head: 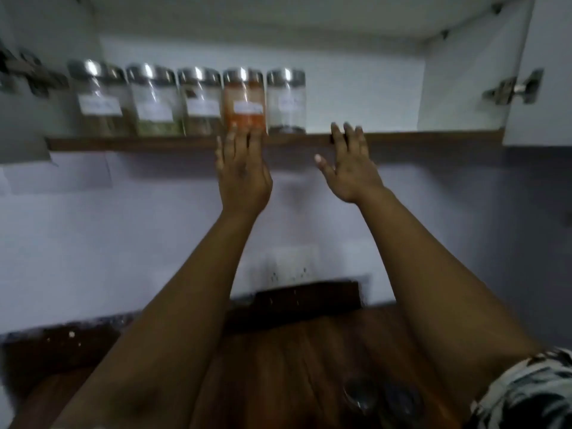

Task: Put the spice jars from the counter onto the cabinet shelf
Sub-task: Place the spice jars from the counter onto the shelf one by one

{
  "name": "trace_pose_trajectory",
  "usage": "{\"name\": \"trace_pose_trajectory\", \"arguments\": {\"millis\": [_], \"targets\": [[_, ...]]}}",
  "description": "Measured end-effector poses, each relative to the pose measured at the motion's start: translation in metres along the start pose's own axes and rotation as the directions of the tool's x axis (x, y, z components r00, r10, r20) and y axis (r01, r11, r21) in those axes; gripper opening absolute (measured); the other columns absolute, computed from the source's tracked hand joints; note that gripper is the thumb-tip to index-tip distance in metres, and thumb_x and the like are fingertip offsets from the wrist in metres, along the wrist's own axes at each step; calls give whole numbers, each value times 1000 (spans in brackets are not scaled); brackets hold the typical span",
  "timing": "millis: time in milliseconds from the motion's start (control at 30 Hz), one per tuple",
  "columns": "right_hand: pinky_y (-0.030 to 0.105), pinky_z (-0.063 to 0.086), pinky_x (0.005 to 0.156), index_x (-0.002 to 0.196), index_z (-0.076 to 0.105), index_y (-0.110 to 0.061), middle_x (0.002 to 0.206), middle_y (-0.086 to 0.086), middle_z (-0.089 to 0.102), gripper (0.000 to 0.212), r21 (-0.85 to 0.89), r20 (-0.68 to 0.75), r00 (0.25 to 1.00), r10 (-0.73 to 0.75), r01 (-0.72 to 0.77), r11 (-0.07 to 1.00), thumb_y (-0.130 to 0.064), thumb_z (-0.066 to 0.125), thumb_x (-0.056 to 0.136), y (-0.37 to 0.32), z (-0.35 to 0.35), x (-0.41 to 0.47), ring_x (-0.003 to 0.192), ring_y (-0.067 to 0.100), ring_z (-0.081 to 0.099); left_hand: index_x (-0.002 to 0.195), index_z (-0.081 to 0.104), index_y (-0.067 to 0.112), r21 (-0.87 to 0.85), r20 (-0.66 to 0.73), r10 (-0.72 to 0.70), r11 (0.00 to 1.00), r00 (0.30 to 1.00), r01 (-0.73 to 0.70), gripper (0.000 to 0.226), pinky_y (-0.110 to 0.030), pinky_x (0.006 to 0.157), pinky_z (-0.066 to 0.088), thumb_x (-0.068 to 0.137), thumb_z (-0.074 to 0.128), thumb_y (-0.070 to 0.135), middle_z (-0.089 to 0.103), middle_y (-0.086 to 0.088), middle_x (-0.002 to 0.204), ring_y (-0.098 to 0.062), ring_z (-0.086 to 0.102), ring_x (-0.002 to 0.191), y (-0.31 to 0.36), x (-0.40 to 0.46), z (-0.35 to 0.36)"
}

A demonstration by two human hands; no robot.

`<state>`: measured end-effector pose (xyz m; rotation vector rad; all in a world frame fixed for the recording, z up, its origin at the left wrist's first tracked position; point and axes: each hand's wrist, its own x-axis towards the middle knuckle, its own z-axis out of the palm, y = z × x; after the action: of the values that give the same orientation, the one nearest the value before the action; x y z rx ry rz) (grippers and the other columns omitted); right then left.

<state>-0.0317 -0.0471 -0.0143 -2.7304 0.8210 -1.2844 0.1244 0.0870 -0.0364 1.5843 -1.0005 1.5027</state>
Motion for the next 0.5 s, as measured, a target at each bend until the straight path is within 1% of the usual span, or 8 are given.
{"name": "trace_pose_trajectory", "arguments": {"millis": [67, 133, 233, 300, 367, 400, 433, 500], "targets": [[48, 10, 118, 156, 6, -22, 163, 7, 2, 74, 39, -58, 998, -21, 23, 999, -56, 35, 98, 15, 16, -29, 150, 28, 1, 142, 46, 10, -86, 77, 42, 996, 996, -35, 50, -51, 118, 16, 93, 39, 8, 42, -13, 150, -33, 33, 142, 18, -29, 4], [46, 13, 119, 156, 6, -22, 162, 10, 9, 72, 80, -26, 999, 38, -36, 996, -55, 34, 98, 35, 40, -65, 150, 29, 7, 148, 38, 12, -115, 198, 96, 991, 975, -74, 56, -48, 119, 8, 92, 39, 8, 33, -11, 155, -30, 26, 146, 38, -68, 7], [47, 14, 120, 156, 6, -25, 161, 11, 12, 70, 70, 153, 977, 147, -159, 985, -54, 34, 98, 67, 81, -126, 149, 28, 10, 149, 36, 12, -137, 393, 77, 990, 916, -25, 60, -50, 119, 9, 89, 42, 8, 33, -11, 156, -29, 26, 146, 64, -147, 13], [46, 17, 119, 156, 8, -25, 160, 13, 17, 71, 47, 294, 930, 221, -245, 968, -53, 38, 98, 87, 106, -167, 148, 30, 15, 147, 38, 10, -160, 540, 35, 985, 841, 62, 60, -53, 119, 12, 88, 48, 10, 35, -12, 154, -30, 28, 145, 82, -209, 14], [46, 24, 116, 156, 12, -21, 156, 17, 24, 74, 1, 412, 874, 259, -285, 959, -53, 43, 96, 104, 127, -207, 143, 35, 25, 147, 38, 9, -137, 698, -35, 974, 715, 181, 60, -55, 118, 15, 89, 50, 16, 37, -11, 153, -30, 29, 144, 96, -267, 8], [46, 28, 113, 155, 13, -19, 154, 19, 27, 75, -31, 462, 843, 275, -295, 955, -52, 44, 96, 109, 135, -227, 140, 36, 31, 149, 35, 10, -96, 787, -84, 962, 611, 256, 59, -54, 119, 14, 92, 48, 21, 36, -10, 154, -28, 27, 145, 101, -294, 3], [45, 31, 111, 155, 16, -16, 152, 21, 31, 75, -60, 508, 811, 289, -301, 952, -50, 46, 95, 113, 141, -245, 137, 37, 35, 150, 31, 11, -39, 868, -127, 946, 479, 323, 59, -53, 120, 13, 94, 41, 27, 35, -10, 155, -26, 25, 146, 106, -319, -4], [43, 32, 110, 152, 24, -9, 150, 21, 34, 74, -116, 634, 699, 331, -337, 934, -45, 53, 94, 117, 151, -279, 135, 37, 37, 152, 25, 10, 67, 962, -161, 923, 220, 379, 68, -51, 120, 11, 91, 23, 40, 32, -11, 156, -27, 22, 147, 111, -363, -21]]}}
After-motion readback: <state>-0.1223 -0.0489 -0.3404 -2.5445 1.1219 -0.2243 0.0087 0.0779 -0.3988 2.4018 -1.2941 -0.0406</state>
